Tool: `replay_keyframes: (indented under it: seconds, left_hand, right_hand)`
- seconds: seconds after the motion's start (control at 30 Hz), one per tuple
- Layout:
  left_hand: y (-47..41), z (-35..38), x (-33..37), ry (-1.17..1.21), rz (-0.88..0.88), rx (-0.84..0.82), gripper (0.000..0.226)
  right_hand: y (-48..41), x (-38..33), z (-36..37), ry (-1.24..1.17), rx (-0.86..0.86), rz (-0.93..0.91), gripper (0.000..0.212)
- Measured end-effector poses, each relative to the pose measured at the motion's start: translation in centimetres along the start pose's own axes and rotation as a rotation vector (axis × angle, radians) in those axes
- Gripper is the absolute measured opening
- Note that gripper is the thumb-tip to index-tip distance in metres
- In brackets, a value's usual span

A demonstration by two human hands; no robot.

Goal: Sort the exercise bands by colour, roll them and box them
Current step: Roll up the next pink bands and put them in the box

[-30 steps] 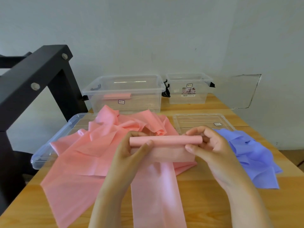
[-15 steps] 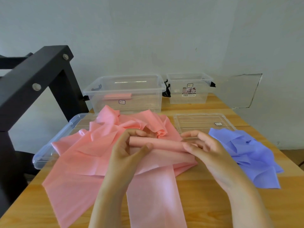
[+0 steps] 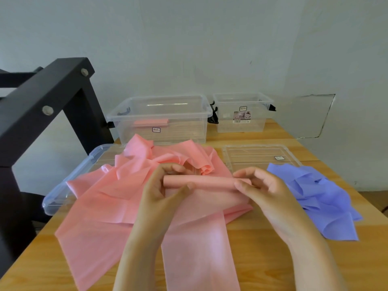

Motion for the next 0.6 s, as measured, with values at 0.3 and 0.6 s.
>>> replay_keyframes:
  seconds: [0.3, 0.6]
  left_hand:
    - [0.11, 0.34, 0.10, 0.025, -0.046, 0.006, 0.030]
    - [-0.04, 0.36, -0.37, -0.062, -0.075, 0.044, 0.016]
  right_hand:
    - [-0.03, -0.71, 0.06, -0.100, 0.019, -0.070, 0.024]
    - [-0.05, -0.57, 0.19, 0.003, 0.011, -0.070, 0.032]
Point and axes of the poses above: each hand's wrist, its own y-axis away from the middle knuckle, its own z-axis out of the palm, x = y × z, the point moved 1 cm from there along -y, towards the middle knuckle, and after that the axes turned 9 degrees about -z, right-handed, at the moved point
